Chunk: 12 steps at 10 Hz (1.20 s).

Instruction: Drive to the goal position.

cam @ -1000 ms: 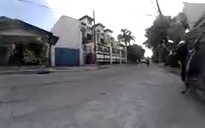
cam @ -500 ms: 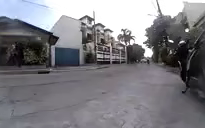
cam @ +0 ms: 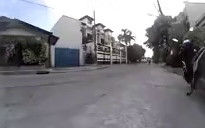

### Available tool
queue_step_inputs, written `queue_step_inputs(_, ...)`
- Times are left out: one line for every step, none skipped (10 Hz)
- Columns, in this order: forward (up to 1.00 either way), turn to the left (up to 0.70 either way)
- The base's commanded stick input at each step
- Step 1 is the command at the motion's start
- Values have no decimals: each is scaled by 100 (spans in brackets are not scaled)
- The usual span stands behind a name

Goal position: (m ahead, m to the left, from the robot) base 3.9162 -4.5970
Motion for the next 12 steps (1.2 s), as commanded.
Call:
queue_step_inputs(70,0)
queue_step_inputs(70,0)
queue_step_inputs(70,0)
queue_step_inputs(70,-35)
queue_step_inputs(70,-35)
queue_step_inputs(70,-35)
queue_step_inputs(70,-35)
queue_step_inputs(70,-35)
queue_step_inputs(70,-35)
queue_step_inputs(70,-35)
queue_step_inputs(70,-35)
queue_step_inputs(70,-35)
